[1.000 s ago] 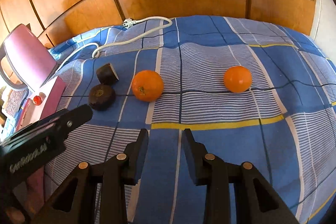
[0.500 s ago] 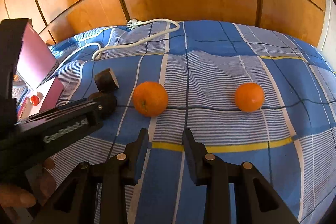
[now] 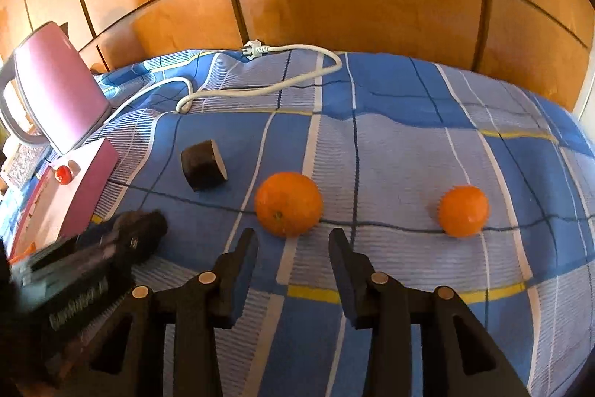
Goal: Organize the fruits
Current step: 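Lower the left gripper onto the dark round slice and grasp it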
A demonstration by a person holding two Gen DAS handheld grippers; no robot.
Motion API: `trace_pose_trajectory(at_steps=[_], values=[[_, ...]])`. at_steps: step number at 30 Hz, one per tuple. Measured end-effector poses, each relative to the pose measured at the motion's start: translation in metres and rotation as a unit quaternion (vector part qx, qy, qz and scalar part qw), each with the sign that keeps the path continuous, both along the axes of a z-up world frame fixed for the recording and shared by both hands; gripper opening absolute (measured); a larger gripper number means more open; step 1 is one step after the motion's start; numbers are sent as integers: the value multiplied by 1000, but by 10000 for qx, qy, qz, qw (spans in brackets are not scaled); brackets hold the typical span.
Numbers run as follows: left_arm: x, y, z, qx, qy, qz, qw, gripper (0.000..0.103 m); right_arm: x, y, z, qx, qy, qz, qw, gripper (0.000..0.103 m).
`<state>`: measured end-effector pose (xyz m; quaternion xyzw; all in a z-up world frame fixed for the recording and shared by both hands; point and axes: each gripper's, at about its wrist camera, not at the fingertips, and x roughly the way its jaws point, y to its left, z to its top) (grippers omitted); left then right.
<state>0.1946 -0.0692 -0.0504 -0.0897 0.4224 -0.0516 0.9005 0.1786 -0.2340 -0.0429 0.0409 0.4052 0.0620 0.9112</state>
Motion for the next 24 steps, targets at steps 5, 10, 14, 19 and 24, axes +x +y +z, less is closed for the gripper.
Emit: trace_pose_trajectory(at_steps=[5, 10, 14, 19, 24], values=[[0, 0, -2, 49, -5, 12, 10000, 43, 16, 9, -3, -221, 25, 116, 9997, 47], [1, -2, -4, 106, -5, -28, 9999, 43, 29, 10, -6, -280, 43, 85, 9996, 46], [3, -5, -5, 185, -8, -35, 9998, 43, 34, 12, -8, -356, 81, 82, 9993, 40], [3, -6, -6, 252, -16, -38, 9997, 43, 35, 9, -11, -210, 135, 83, 9997, 41], [3, -7, -7, 336, -34, -47, 9994, 43, 35, 10, -12, -210, 133, 79, 9997, 41]])
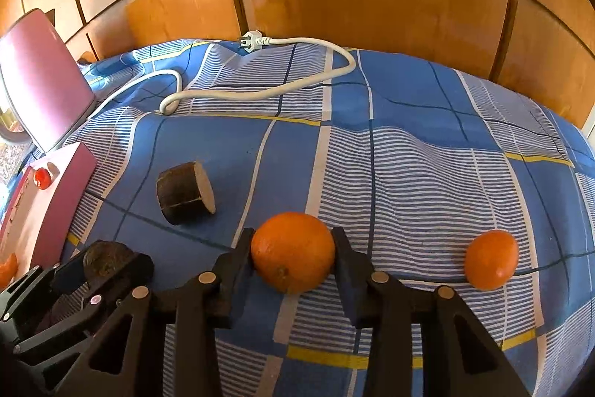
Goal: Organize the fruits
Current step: 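Lower the left gripper onto the dark round slice and grasp it, then grasp the mandarin with the right gripper while the left holds the slice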
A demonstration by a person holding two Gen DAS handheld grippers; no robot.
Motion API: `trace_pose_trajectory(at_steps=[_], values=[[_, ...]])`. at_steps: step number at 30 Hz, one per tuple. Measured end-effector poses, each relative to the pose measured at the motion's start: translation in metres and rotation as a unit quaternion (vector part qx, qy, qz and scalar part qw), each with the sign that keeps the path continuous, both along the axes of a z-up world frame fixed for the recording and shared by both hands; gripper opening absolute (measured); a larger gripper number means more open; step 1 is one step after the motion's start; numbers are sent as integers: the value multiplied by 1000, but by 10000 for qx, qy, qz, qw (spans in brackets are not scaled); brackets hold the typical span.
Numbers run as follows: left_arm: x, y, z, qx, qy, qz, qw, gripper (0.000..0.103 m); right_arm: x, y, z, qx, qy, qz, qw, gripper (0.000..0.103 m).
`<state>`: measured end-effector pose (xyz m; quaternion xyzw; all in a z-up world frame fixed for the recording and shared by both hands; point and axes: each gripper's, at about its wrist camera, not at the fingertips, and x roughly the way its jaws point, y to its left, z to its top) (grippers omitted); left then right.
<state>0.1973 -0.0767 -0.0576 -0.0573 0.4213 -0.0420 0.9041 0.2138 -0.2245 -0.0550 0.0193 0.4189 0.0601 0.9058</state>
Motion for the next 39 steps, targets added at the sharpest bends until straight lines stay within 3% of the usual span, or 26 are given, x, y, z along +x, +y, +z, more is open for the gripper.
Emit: trace_pose_trajectory(at_steps=[21, 39], values=[[-2, -3, 3, 187, 17, 7, 9998, 42, -14, -5, 3, -6, 57, -71, 10000, 40], [-69, -25, 3, 333, -60, -463, 9984, 42, -84, -24, 4, -160, 56, -99, 9998, 40]])
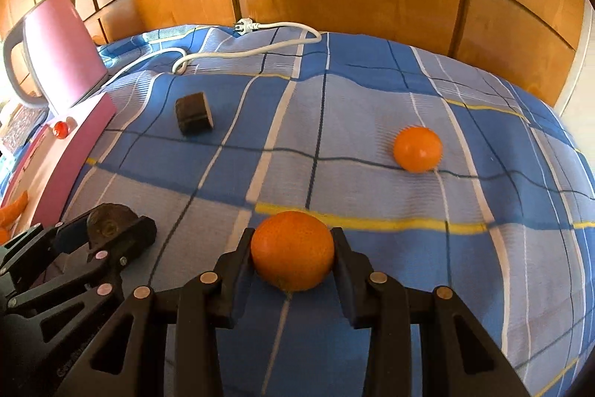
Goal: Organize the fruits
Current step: 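Grasp the mandarin with the right gripper while the left holds the slice, then lift and carry the mandarin and dark slice over the white tray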
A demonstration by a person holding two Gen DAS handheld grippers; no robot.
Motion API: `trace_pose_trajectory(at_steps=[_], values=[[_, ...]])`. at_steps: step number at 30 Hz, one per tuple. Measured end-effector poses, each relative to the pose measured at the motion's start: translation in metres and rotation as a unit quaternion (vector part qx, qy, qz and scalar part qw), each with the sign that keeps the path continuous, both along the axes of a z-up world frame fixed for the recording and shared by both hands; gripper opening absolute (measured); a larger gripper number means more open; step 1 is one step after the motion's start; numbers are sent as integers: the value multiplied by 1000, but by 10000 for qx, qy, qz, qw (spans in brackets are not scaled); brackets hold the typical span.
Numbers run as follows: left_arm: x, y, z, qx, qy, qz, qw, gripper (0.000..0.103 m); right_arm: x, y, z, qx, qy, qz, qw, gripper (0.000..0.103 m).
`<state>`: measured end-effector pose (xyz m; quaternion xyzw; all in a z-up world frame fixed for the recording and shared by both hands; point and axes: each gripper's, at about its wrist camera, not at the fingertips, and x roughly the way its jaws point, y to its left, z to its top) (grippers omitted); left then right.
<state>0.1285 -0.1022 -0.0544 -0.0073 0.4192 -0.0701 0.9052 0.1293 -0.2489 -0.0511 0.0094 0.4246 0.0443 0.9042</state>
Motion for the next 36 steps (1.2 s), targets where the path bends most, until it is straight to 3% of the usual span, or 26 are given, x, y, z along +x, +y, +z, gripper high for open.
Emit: trace_pose_trajectory(at_steps=[9, 36], values=[[-15, -5, -2, 140, -143, -94, 9998, 42, -30, -2, -2, 14, -209, -42, 9998, 40], [-19, -5, -2, 171, -162, -275, 9993, 43, -33, -1, -3, -67, -332, -59, 9994, 40]])
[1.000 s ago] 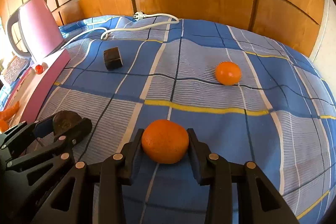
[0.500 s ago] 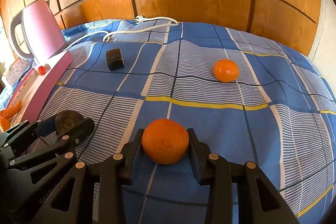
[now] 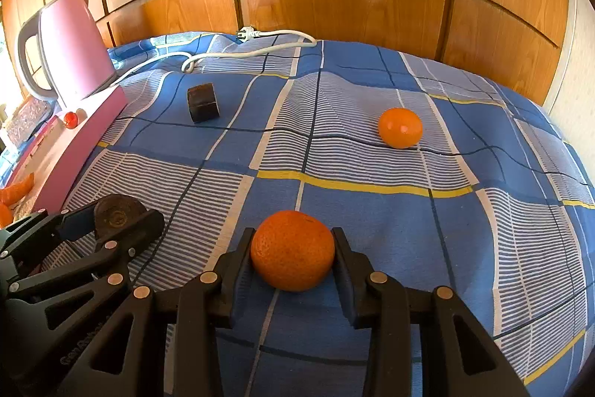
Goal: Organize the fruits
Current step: 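Lift and carry the mandarin and dark slice over the white tray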
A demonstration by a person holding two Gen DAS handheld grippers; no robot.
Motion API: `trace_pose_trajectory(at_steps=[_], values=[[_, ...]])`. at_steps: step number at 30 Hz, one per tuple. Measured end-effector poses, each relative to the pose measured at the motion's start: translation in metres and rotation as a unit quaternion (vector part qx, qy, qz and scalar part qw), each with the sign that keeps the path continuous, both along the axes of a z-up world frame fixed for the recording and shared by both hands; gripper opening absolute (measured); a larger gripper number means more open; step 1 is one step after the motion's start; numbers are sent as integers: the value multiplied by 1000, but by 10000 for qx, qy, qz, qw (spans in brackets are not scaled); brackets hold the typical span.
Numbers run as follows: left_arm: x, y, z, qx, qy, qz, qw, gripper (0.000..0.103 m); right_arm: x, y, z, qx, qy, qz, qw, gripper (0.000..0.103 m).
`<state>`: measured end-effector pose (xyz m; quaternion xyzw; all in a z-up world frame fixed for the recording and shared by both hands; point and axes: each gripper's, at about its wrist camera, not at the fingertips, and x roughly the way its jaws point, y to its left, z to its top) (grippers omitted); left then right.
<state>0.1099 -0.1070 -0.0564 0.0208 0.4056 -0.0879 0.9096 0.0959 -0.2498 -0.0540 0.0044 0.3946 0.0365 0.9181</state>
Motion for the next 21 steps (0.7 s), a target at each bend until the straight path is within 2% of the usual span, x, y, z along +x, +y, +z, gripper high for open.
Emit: trace_pose_trajectory(at_steps=[4, 21], values=[[-6, -2, 3, 71, 38, -31, 10000, 42, 0, 0, 0, -13, -11, 4, 10000, 40], [-40, 4, 51, -387, -256, -237, 9986, 42, -4, 2, 2, -111, -14, -24, 9999, 39]])
